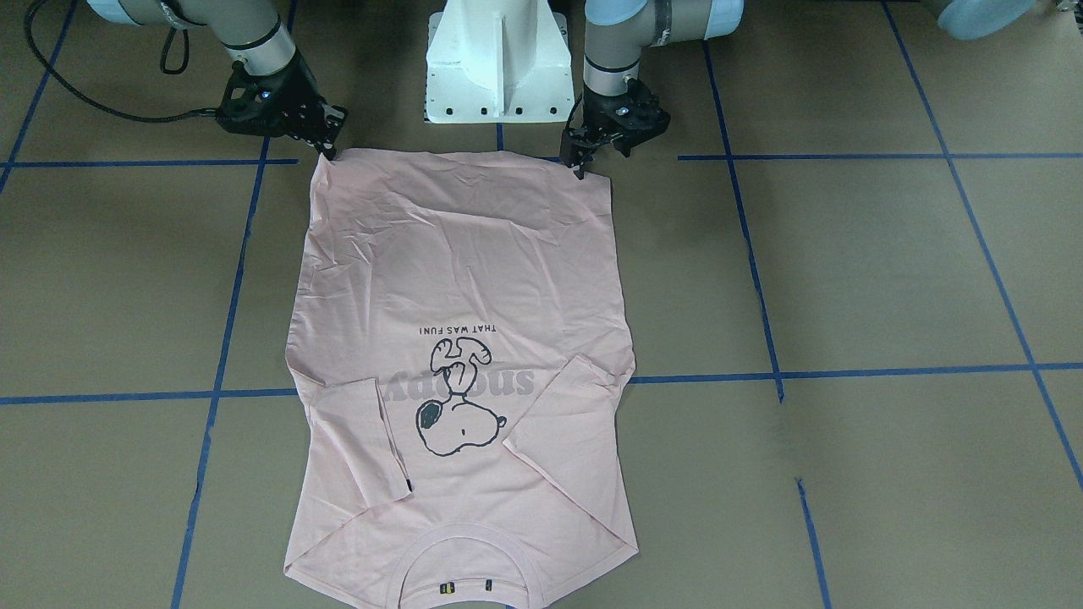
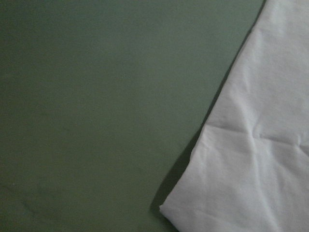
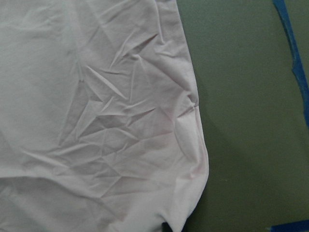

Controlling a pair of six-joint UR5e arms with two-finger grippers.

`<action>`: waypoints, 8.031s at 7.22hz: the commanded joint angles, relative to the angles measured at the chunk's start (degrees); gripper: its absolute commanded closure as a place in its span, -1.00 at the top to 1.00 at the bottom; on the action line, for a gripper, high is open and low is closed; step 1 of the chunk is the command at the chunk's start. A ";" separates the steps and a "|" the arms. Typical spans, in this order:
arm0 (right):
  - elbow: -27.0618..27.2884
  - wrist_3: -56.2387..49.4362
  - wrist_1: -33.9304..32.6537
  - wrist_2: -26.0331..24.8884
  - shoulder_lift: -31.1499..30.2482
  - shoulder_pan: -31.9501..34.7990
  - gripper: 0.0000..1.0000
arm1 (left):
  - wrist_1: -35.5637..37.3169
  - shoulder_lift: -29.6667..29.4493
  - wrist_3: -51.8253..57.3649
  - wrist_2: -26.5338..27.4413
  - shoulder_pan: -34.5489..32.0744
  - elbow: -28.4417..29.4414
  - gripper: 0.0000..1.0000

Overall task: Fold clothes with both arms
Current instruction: 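Close both grippers on the hem corners, then lift the hem with both grippers and fold it toward the collar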

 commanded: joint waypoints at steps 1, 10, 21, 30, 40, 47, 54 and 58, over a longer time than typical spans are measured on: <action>-0.07 -0.01 -0.01 0.14 0.01 0.31 -1.00 | 0.00 -1.66 -0.32 0.01 0.03 1.85 0.86; 0.02 -0.09 -0.01 1.46 -0.07 1.72 -1.00 | 0.09 -1.84 -1.73 -0.17 -0.49 1.08 -0.61; -0.25 -0.18 -0.01 1.37 -0.25 1.81 -1.00 | 0.97 -1.14 -2.52 -0.08 -0.67 1.95 1.00; -0.07 -0.18 -0.01 1.46 -0.25 1.99 -1.00 | 0.97 -1.58 -2.52 -0.26 -0.59 2.04 -1.00; 10.36 -2.82 0.17 23.13 -5.51 5.51 -1.00 | 18.25 -1.67 3.63 -5.69 0.46 -18.05 -1.00; 4.71 -7.62 0.17 23.52 3.32 17.95 -1.00 | 21.19 -2.72 11.96 -6.76 -7.41 -17.33 -1.00; -27.89 -11.08 0.52 20.19 31.09 32.39 -1.00 | 0.05 -10.97 21.36 -6.76 -25.08 9.90 -1.00; -46.19 -11.08 14.32 19.83 36.12 34.33 -1.00 | -14.30 -14.14 24.90 -6.24 -28.80 27.23 -1.00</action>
